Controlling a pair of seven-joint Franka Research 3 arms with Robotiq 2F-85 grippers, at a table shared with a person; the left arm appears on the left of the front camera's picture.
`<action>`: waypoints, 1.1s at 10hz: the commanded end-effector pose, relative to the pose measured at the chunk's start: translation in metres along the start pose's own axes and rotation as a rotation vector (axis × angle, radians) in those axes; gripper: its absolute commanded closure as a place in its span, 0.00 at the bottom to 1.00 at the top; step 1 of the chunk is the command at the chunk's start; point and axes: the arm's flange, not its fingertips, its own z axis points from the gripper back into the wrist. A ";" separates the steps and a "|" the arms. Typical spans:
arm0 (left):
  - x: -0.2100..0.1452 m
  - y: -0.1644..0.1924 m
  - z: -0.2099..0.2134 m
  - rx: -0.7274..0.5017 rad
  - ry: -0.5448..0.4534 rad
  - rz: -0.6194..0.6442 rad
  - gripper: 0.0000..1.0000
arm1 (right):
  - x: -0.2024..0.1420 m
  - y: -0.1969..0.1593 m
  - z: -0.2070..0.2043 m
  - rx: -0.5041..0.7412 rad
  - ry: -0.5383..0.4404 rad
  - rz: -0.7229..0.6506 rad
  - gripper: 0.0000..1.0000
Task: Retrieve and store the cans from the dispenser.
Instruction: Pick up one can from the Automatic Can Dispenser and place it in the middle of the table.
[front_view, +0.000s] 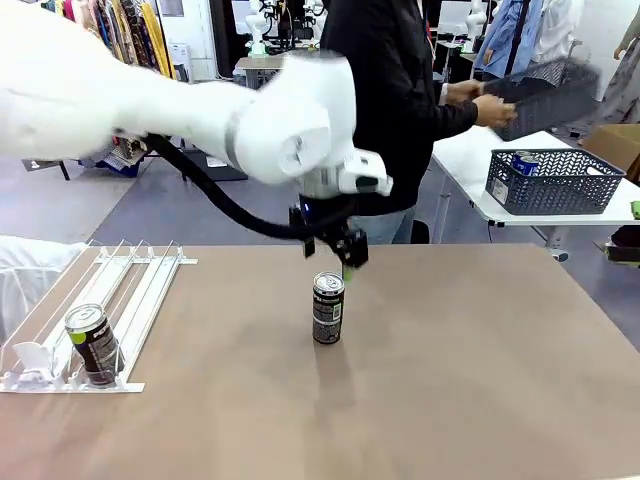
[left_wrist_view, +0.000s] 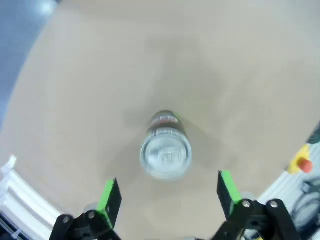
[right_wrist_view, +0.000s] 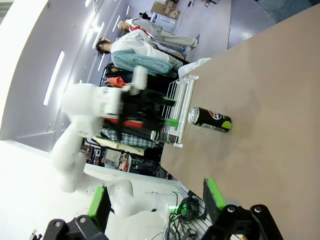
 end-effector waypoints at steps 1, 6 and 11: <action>-0.082 0.027 0.096 -0.060 -0.070 -0.020 0.00 | 0.002 0.003 -0.001 0.017 -0.013 0.006 0.00; -0.271 0.166 0.176 -0.433 -0.375 0.297 0.00 | 0.002 0.003 -0.001 0.017 -0.013 0.006 0.00; -0.435 0.266 0.095 -0.807 -0.699 0.592 0.00 | 0.002 0.003 -0.001 0.017 -0.013 0.006 0.00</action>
